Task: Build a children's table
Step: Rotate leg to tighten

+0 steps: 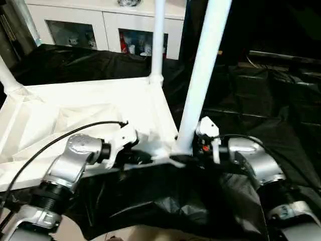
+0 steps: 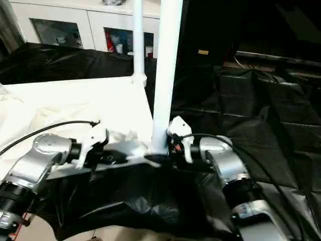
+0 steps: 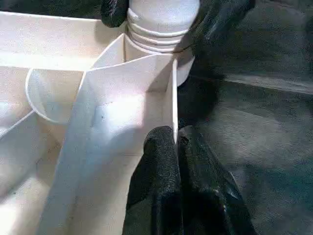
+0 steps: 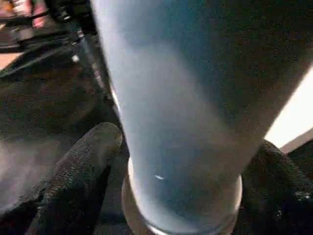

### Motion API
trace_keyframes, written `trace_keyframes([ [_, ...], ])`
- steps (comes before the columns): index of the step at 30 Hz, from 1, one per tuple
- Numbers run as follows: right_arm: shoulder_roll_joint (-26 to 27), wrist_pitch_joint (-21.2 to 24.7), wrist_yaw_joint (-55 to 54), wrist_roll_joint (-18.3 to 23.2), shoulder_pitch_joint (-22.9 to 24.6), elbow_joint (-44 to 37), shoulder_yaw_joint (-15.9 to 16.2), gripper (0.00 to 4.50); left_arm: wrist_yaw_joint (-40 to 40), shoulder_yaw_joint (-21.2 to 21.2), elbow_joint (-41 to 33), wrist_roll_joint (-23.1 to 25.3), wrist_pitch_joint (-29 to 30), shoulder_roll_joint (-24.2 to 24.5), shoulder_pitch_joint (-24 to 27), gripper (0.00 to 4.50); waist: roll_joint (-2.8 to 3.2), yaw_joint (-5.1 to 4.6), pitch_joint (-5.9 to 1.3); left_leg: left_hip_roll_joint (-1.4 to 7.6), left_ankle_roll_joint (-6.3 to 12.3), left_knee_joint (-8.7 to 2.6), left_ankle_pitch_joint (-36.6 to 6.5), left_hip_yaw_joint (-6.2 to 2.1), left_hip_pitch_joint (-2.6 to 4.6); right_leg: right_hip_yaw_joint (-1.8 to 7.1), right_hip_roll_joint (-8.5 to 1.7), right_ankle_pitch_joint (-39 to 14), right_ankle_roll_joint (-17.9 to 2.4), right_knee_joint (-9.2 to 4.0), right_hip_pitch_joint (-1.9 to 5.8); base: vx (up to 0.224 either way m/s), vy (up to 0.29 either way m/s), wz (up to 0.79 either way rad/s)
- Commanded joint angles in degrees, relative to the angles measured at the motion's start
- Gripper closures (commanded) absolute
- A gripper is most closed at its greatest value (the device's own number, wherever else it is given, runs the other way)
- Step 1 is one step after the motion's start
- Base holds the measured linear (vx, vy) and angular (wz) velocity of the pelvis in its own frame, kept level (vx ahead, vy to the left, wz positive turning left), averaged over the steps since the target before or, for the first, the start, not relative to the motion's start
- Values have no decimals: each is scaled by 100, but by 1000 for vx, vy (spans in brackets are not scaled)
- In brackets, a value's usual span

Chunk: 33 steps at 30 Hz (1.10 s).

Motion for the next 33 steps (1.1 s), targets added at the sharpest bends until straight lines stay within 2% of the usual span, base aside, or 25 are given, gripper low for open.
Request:
trace_keyframes([
  [1,29,69,249,133,40,-186,243,120,-179,-79,24,-137,-145,-14,-178,450,-3,21,-347,-43,363,-365,-707,126,-10,113,-249,-429,-1417,-313,346,0,0,0],
  [4,24,81,264,150,38,-194,248,128,-222,-92,86,-143,-179,11,-216,450,4,23,-342,-39,324,-373,-774,124,-2,112,-253,-541,-1417,-321,335,0,0,0],
  [6,32,121,307,163,52,-230,258,158,-283,-100,121,-141,-198,20,-229,450,3,26,-340,-39,292,-376,-826,123,0,115,-256,-619,-1409,-329,333,0,0,0],
  [11,61,259,385,184,146,-368,286,181,-262,-103,129,-156,-205,-25,-222,450,3,47,-352,-36,300,-369,-713,121,-6,115,-255,-445,-1414,-307,348,0,0,0],
  [16,364,499,-219,240,273,-368,176,185,548,-1,237,-1,-126,-368,-257,450,1,89,-341,-36,260,-376,-770,124,6,122,-259,-552,-1374,-329,337,0,0,0],
  [17,552,409,-733,109,220,-155,78,185,790,45,243,25,-56,-488,-280,450,2,100,-331,-42,156,-386,-909,123,13,128,-272,-890,-1290,-361,324,0,0,0],
  [18,552,409,-733,109,220,-155,78,185,790,45,243,25,-56,-488,-280,450,2,100,-331,-42,156,-386,-909,123,13,128,-272,-890,-1290,-361,324,0,0,0],
  [19,776,300,-1377,-44,144,126,-50,186,1052,78,248,71,18,-621,-311,450,8,81,-317,-50,43,-402,-1093,118,21,133,-276,-1335,-1173,-409,302,0,0,0],
  [20,1084,245,-2163,-124,38,485,-258,186,1337,97,251,131,122,-776,-352,450,-1,79,-314,-52,-5,-410,-1095,110,15,131,-285,-1458,-1116,-417,304,0,0,0],
  [22,1383,300,-2792,-107,-52,776,-451,186,1657,135,287,163,240,-990,-416,450,4,-31,-302,-73,-165,-437,-1244,86,2,123,-276,-1939,-941,-446,288,0,0,0],
  [24,1566,277,-3051,-177,-63,841,-434,186,1976,169,341,177,340,-1231,-488,450,10,-38,-301,-62,-129,-429,-1374,85,32,124,-270,-2073,-875,-488,261,0,0,0],
  [27,1884,159,-3482,-319,-117,908,-376,186,2388,171,459,217,412,-1566,-596,450,4,-32,-317,-74,-44,-430,-1288,85,-2,132,-263,-1934,-844,-483,276,0,0,0],
  [31,2002,-37,-3557,-469,-164,1012,-300,186,2509,173,502,230,436,-1725,-633,450,9,-34,-322,-79,12,-423,-1202,94,-17,128,-249,-1672,-898,-469,280,0,0,0],
  [33,2064,-199,-3497,-499,-213,1115,-270,131,2508,159,487,220,492,-1822,-639,450,16,-36,-330,-80,35,-420,-1197,93,-25,126,-255,-1634,-917,-460,286,0,0,0],
])
